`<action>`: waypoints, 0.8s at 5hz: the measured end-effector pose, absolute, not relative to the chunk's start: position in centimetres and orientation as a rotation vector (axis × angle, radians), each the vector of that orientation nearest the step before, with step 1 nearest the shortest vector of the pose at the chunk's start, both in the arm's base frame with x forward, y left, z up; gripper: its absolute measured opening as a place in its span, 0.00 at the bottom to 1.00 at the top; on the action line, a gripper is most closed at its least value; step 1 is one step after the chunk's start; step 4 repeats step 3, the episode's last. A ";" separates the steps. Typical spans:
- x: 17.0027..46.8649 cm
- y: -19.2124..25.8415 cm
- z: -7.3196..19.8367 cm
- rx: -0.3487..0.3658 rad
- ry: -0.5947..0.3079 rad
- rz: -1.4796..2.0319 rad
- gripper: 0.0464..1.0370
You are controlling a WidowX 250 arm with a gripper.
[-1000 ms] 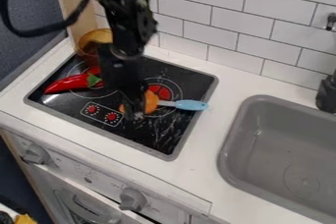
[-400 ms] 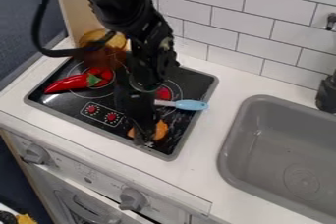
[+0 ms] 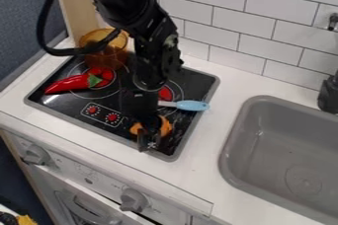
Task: Put the orange bell pepper to the bottom right corner of the stove
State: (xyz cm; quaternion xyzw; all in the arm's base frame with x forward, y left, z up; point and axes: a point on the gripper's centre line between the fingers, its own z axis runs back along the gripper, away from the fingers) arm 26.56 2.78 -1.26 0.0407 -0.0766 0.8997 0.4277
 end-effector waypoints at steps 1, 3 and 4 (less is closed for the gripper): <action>26.8 2.5 -0.3 0.079 -0.179 2.240 0.97; 27.2 3.2 4.8 -0.066 -0.136 2.282 0.97; 27.2 3.2 4.8 -0.066 -0.136 2.282 0.97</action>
